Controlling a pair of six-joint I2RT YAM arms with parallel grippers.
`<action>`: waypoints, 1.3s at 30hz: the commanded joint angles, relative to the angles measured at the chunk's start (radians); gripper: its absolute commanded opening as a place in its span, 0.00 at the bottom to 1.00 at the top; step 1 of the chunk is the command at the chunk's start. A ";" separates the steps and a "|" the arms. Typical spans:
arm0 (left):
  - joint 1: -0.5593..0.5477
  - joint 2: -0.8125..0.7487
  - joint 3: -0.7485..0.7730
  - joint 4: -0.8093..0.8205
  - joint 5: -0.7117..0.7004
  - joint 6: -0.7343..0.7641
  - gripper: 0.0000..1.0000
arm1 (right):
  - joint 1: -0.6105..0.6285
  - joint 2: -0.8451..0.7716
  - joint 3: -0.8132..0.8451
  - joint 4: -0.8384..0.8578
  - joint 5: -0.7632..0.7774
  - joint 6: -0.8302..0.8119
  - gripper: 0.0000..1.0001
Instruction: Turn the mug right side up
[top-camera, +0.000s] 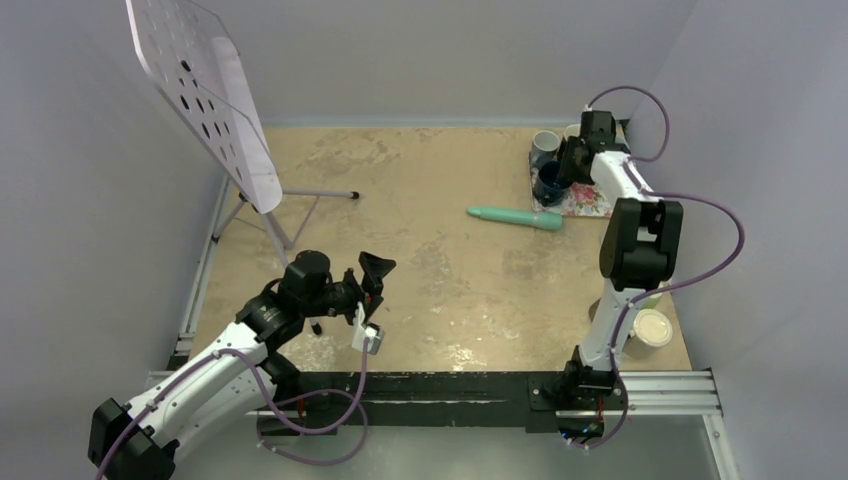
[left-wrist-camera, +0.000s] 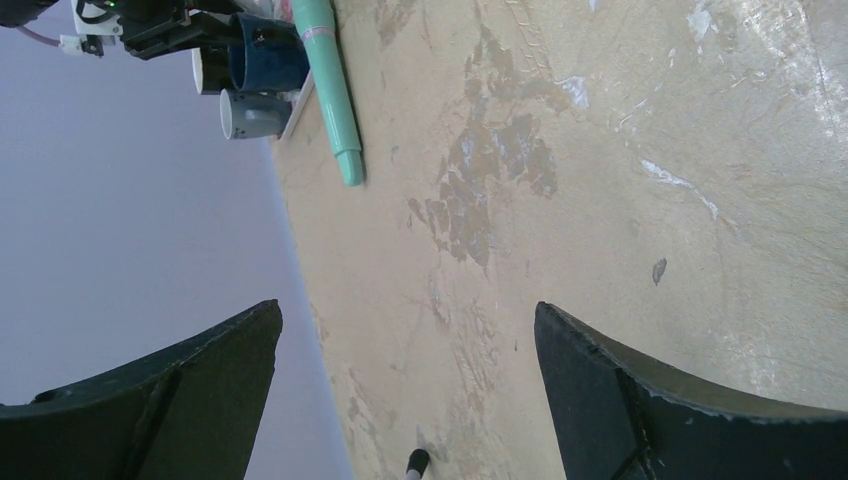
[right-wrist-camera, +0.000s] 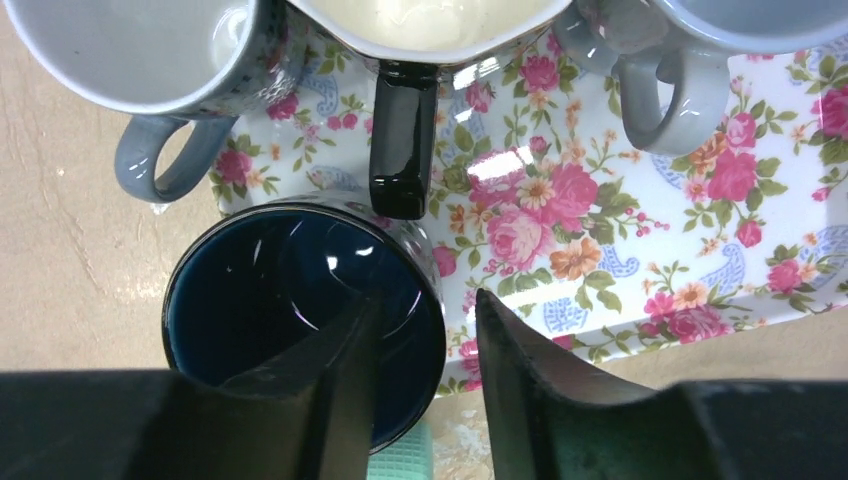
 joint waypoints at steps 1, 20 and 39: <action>0.004 0.004 0.007 0.033 0.038 -0.007 1.00 | 0.008 -0.097 0.029 0.004 0.029 -0.035 0.45; -0.001 -0.003 0.040 -0.014 0.114 -0.024 1.00 | 0.091 -0.823 -0.635 0.080 0.207 0.233 0.89; -0.005 -0.107 -0.139 0.198 0.096 -0.157 1.00 | -0.083 -0.976 -0.753 -0.470 0.487 0.928 0.98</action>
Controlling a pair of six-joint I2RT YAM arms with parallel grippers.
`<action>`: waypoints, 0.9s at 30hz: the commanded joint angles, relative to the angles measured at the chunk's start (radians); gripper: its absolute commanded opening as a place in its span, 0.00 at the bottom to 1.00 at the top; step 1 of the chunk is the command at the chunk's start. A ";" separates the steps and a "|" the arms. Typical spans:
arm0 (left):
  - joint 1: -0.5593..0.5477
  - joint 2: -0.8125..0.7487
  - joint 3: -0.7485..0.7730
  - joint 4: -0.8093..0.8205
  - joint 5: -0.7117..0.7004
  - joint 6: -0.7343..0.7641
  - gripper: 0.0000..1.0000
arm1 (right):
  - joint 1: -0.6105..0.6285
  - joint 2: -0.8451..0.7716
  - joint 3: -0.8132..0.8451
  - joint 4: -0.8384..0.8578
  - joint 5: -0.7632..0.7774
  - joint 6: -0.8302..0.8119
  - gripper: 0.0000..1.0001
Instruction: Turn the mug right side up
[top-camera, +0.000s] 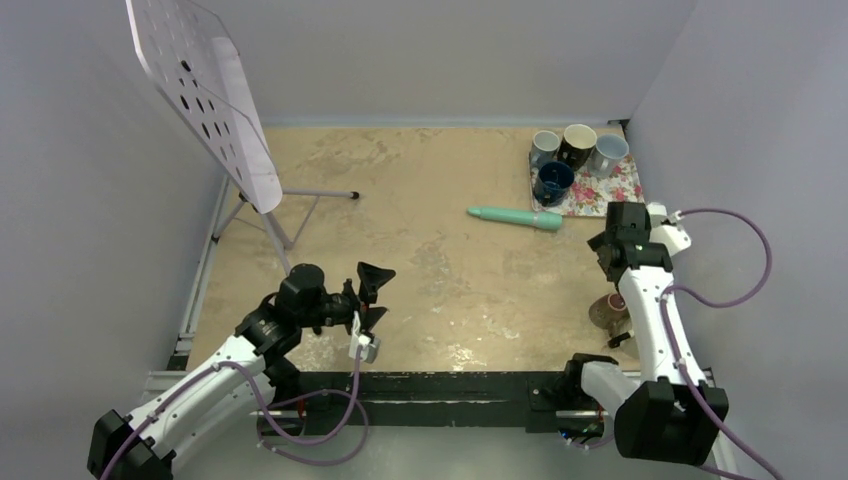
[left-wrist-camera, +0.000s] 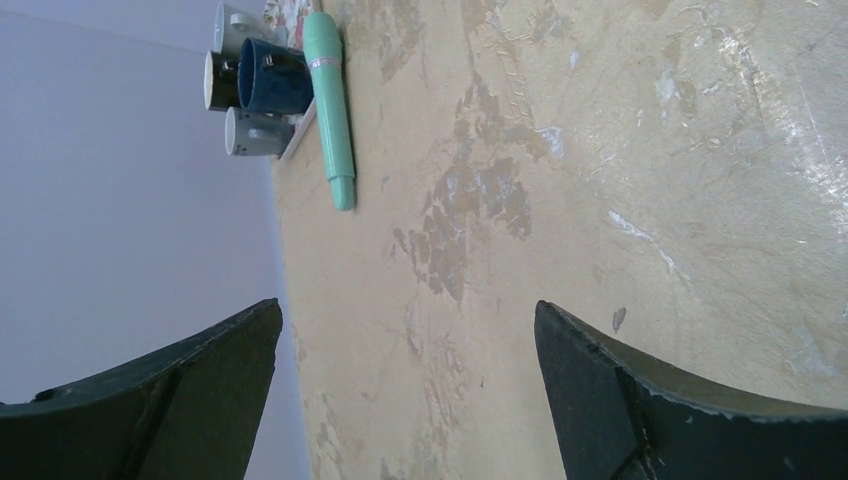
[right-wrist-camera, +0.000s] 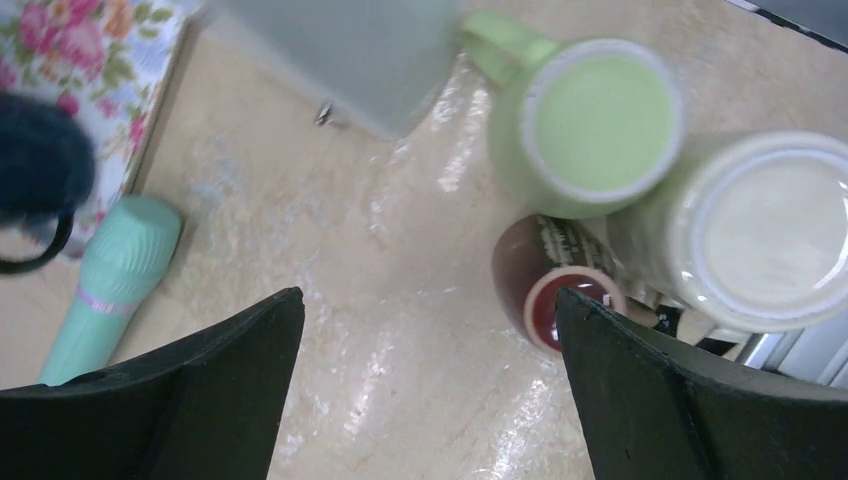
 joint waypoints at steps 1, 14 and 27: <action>-0.003 -0.015 -0.021 0.093 0.027 -0.051 1.00 | -0.102 0.007 -0.020 -0.127 0.098 0.229 0.98; -0.003 -0.020 -0.013 0.099 0.014 -0.056 1.00 | -0.159 0.019 -0.118 -0.009 -0.046 0.217 0.96; -0.003 -0.014 -0.017 0.111 0.012 -0.051 1.00 | -0.036 0.068 -0.097 0.148 -0.227 0.035 0.90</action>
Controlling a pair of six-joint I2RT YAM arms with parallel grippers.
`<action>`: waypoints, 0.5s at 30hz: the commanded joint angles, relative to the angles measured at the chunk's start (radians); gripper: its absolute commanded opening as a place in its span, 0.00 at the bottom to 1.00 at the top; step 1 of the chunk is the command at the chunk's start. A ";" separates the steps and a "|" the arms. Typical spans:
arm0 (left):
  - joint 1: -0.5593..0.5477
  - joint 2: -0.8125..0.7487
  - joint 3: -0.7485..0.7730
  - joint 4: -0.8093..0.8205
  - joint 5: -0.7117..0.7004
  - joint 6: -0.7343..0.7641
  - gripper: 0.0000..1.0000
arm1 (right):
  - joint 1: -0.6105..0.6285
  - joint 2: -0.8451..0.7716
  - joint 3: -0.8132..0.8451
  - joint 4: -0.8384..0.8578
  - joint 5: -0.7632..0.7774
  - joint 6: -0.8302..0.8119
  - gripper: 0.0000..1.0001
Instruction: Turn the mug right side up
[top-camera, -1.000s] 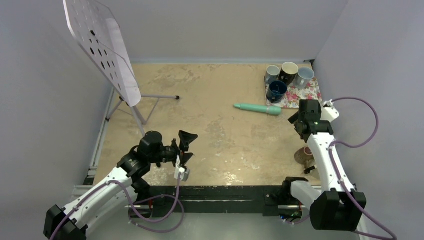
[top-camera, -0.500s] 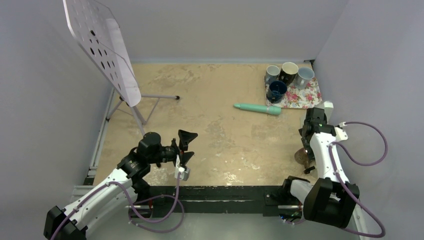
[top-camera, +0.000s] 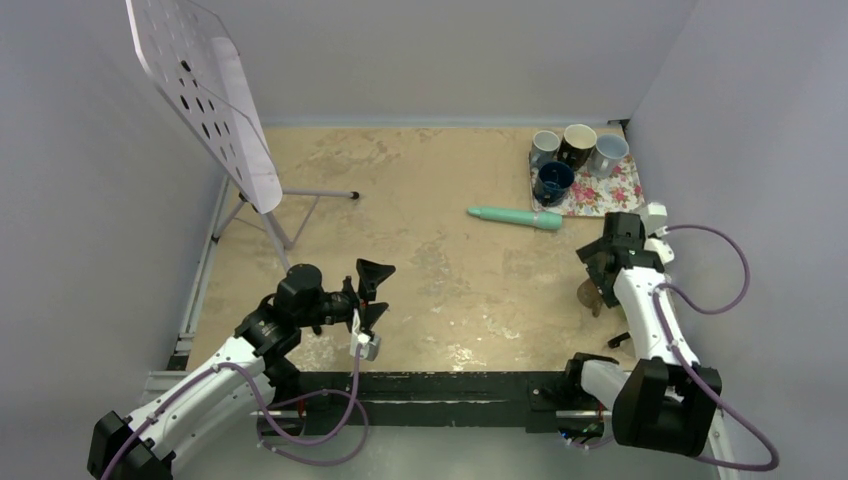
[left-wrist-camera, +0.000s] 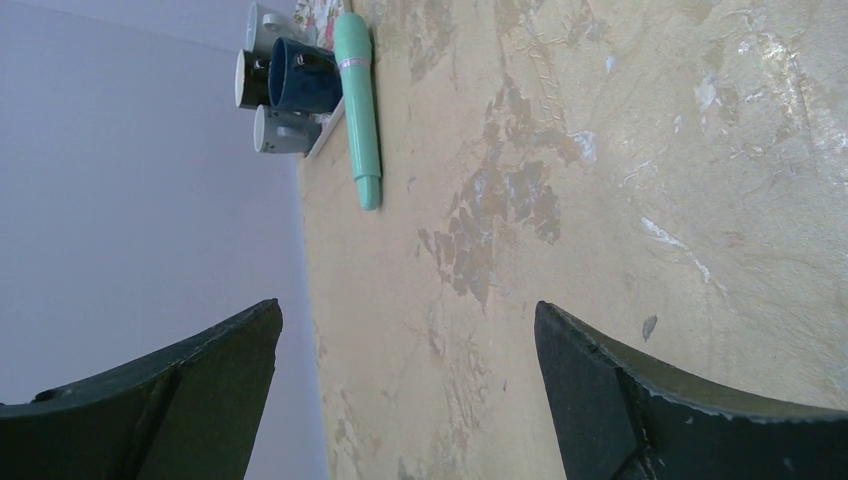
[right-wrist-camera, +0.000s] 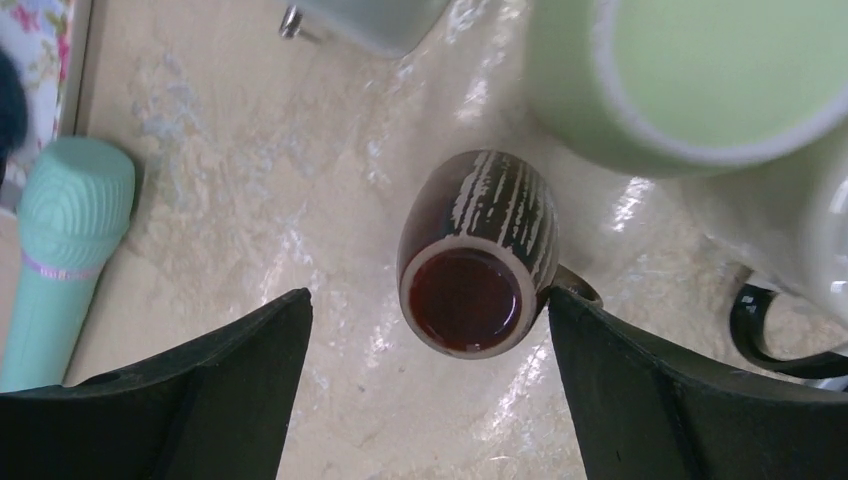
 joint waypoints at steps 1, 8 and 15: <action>-0.003 -0.002 -0.005 0.045 0.019 -0.022 1.00 | 0.106 0.052 0.043 0.075 -0.053 -0.048 0.90; -0.003 -0.009 -0.011 0.047 0.006 -0.025 1.00 | 0.243 0.159 0.114 0.097 -0.047 -0.101 0.90; -0.003 -0.011 -0.021 0.052 0.005 -0.028 1.00 | 0.299 0.206 0.164 0.029 0.001 -0.166 0.87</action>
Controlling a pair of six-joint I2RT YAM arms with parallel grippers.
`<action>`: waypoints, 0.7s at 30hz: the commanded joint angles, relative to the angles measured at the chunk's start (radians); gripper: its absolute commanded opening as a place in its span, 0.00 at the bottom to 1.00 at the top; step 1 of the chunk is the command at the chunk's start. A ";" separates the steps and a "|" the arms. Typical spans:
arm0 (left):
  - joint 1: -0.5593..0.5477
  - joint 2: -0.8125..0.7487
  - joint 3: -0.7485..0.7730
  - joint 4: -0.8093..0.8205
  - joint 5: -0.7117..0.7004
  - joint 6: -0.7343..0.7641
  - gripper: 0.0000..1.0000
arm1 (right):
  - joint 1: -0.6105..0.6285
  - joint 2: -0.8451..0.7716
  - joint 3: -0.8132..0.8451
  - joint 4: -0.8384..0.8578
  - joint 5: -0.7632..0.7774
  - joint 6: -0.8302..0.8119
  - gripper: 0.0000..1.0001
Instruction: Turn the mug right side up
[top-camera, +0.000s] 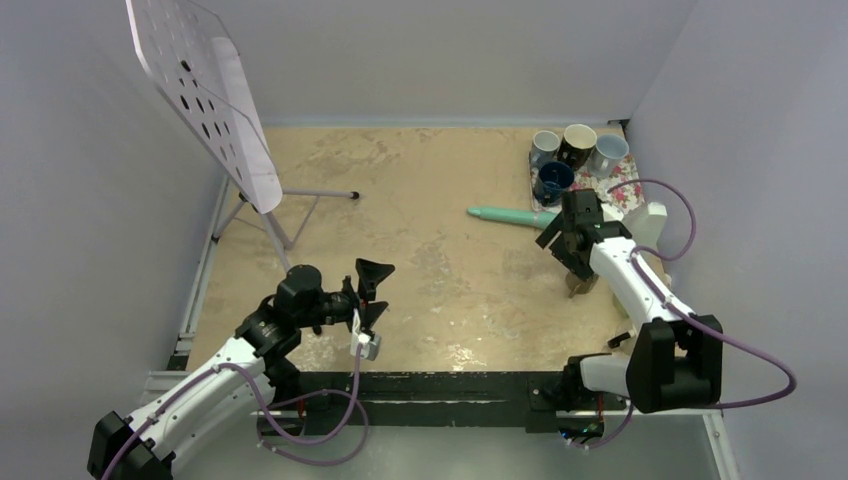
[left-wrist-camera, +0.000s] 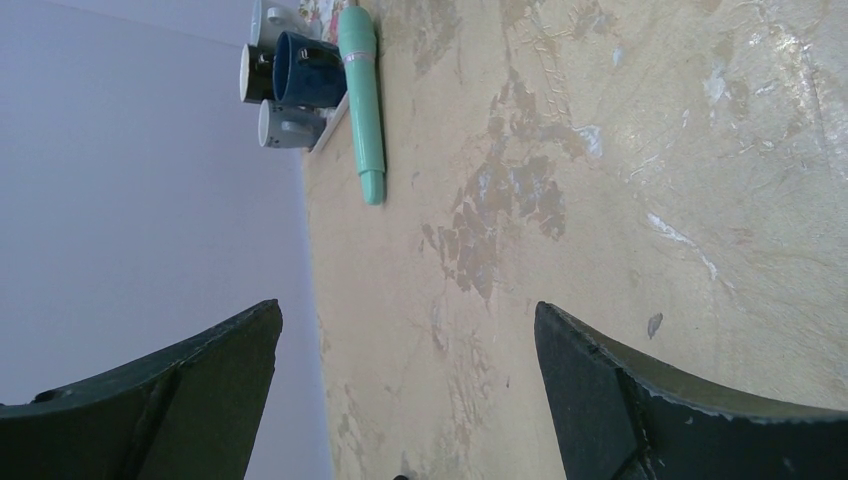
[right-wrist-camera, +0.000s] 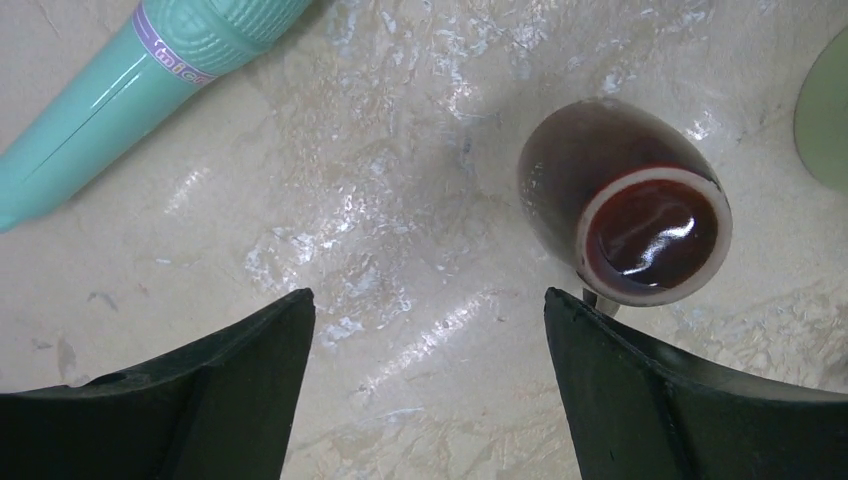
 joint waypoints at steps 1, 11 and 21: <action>-0.004 -0.008 -0.011 0.033 0.017 -0.028 1.00 | 0.007 -0.012 0.013 -0.043 0.073 -0.003 0.83; -0.003 -0.008 -0.013 0.032 0.016 -0.035 1.00 | 0.015 -0.066 -0.052 -0.161 0.203 0.213 0.83; -0.004 -0.019 -0.010 0.017 0.003 -0.036 1.00 | 0.013 0.034 -0.113 0.004 0.211 0.194 0.69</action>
